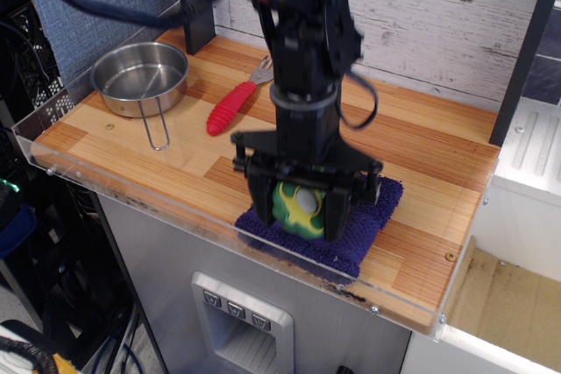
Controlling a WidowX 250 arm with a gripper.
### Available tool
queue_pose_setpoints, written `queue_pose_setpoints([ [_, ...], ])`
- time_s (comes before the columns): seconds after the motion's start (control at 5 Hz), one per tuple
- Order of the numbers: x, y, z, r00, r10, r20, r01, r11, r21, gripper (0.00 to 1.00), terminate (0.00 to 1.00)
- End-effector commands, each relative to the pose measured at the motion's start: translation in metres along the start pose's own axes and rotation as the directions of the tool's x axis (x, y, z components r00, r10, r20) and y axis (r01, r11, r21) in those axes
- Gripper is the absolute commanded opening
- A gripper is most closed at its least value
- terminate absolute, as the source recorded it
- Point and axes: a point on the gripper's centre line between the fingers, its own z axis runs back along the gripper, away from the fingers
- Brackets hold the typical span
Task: Put the pepper on the purple towel.
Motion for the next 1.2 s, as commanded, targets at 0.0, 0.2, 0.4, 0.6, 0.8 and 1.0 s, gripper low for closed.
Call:
queue_pose_setpoints([
  [0.0,0.019,0.015,0.002,0.996,0.010,0.085,-0.012,0.999,0.033,0.00,0.00],
  [0.2,0.024,0.015,0.007,0.992,-0.003,0.123,-0.002,0.999,0.043,0.00,0.00],
  [0.4,0.025,0.012,0.008,0.991,-0.021,0.131,0.016,0.999,0.038,0.00,0.00],
  [0.6,0.024,0.010,0.011,0.990,-0.025,0.141,0.022,0.999,0.024,0.00,0.00],
  [0.8,0.023,0.012,0.015,0.987,-0.004,0.158,0.007,1.000,-0.021,1.00,0.00],
  [1.0,0.027,0.016,0.030,0.982,-0.017,0.190,0.024,0.999,-0.036,1.00,0.00],
])
